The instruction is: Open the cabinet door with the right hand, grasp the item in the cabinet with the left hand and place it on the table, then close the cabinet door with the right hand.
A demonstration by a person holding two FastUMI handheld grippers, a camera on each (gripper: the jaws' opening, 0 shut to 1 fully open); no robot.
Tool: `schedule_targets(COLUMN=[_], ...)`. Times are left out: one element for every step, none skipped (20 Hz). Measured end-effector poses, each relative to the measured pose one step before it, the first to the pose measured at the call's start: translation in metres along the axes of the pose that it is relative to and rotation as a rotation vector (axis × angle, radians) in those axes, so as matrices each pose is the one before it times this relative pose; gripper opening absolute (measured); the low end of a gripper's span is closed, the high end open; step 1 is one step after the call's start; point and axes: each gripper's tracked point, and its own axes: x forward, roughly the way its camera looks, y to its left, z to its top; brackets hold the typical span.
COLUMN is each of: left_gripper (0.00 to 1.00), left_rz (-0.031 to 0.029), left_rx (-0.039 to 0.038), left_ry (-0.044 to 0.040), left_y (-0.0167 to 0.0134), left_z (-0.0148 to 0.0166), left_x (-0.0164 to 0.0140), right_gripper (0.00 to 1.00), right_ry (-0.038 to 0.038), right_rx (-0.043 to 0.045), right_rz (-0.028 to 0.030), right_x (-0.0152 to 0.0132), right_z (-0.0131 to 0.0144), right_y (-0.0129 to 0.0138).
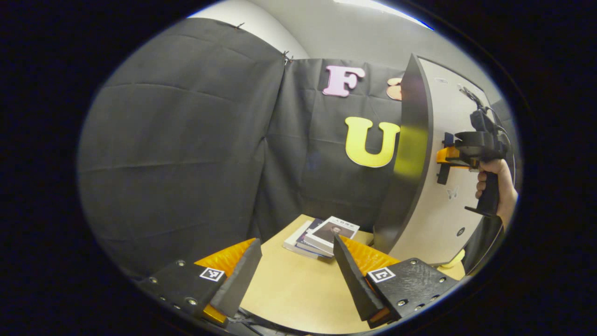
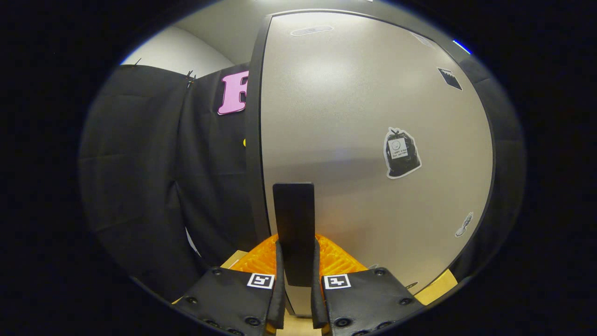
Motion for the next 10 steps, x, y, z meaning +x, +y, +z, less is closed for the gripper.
schedule_targets(left_gripper=[0.92, 0.92, 0.92, 0.92, 0.92, 0.92, 0.92, 0.92, 0.92, 0.95], left_rz=[0.00235, -0.00271, -0.00499, -0.00701, -0.00928, -0.00639, 0.00159, 0.00634, 0.00867, 0.00711], left_rx=[0.00738, 0.00659, 0.00310, -0.00186, -0.00309, 0.00010, 0.00452, 0.01022, 0.01769, 0.01754], left_ry=[0.00335, 0.00260, 0.00020, -0.00051, 0.00011, 0.00293, -0.00055, -0.00449, -0.00617, -0.00376], left_y=[-0.00057, -0.00209, -0.00276, -0.00339, -0.00528, -0.00271, -0.00158, 0.00211, 0.00071, -0.00086], left_z=[-0.00135, -0.00053, 0.00109, -0.00041, -0.00014, -0.00150, 0.00146, 0.00106, -0.00073, 0.00008], left_x=[-0.00078, -0.00105, -0.00177, -0.00185, -0.00040, -0.00032, -0.00086, -0.00033, 0.00024, -0.00114], right_gripper=[0.21, 0.13, 0.15, 0.15, 0.15, 0.15, 0.15, 0.15, 0.15, 0.15], right_ry=[0.00884, 0.01591, 0.01378, 0.00203, -0.00232, -0.00576, -0.00459, -0.00156, -0.00251, -0.00653], right_rx=[0.01339, -0.01453, -0.01474, -0.00166, -0.00422, -0.00569, -0.00393, 0.00113, 0.00170, -0.01018], right_rz=[0.02368, 0.02234, 0.01613, 0.01012, 0.00694, 0.00825, 0.01145, 0.01317, 0.01089, 0.01092], right_x=[-0.00053, -0.00377, 0.00146, -0.00138, -0.00186, -0.00155, -0.00228, -0.00329, -0.00326, -0.00366], right_z=[-0.00190, 0.00092, -0.00087, -0.00078, 0.00055, -0.00034, 0.00036, -0.00032, 0.00048, 0.00073], right_y=[0.00134, 0.00096, -0.00124, 0.00147, -0.00003, 0.00024, 0.00020, 0.00101, 0.00152, 0.00111])
